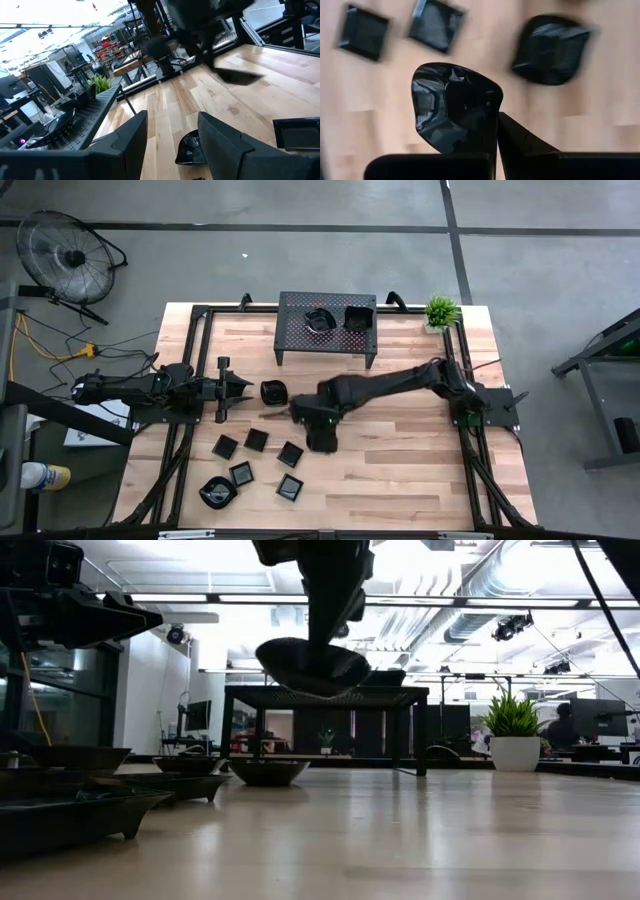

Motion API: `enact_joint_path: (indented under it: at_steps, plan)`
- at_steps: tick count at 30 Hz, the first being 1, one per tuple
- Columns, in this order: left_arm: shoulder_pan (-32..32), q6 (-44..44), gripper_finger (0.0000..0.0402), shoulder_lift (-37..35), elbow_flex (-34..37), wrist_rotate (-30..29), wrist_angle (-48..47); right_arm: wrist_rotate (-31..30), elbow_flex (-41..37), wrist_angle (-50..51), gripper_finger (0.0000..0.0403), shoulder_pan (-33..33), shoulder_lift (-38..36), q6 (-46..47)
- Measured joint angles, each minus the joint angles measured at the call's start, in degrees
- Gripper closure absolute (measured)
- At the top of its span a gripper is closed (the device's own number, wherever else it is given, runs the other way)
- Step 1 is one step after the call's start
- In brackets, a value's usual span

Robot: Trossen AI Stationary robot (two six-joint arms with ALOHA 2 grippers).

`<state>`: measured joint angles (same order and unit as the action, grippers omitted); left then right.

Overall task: Pick & Place Mini shaped plates
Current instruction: Stack the black leaf shaped plate on top of the black leaf shaped plate on the shelf

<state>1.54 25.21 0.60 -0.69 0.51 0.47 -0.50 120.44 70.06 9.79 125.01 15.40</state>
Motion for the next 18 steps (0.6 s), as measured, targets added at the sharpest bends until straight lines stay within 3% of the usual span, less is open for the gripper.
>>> enact_joint_path:
  at_steps: [6, 13, 18]
  plan:
    - [0.0, 0.0, 0.0231, 0.0, 0.0, 0.0, 0.0, -5.4, 2.6, 5.7, 0.0403, -2.8, 0.0, -7.5]
    - [0.0, 0.0, 0.0231, 0.0, 0.0, 0.0, 0.0, -3.1, 2.6, 6.3, 0.0403, -6.7, -0.2, -20.5]
    - [0.0, 0.0, 0.0231, 0.0, 0.0, 0.0, 0.0, -2.9, 2.6, 7.0, 0.0403, -8.6, -1.2, -35.1]
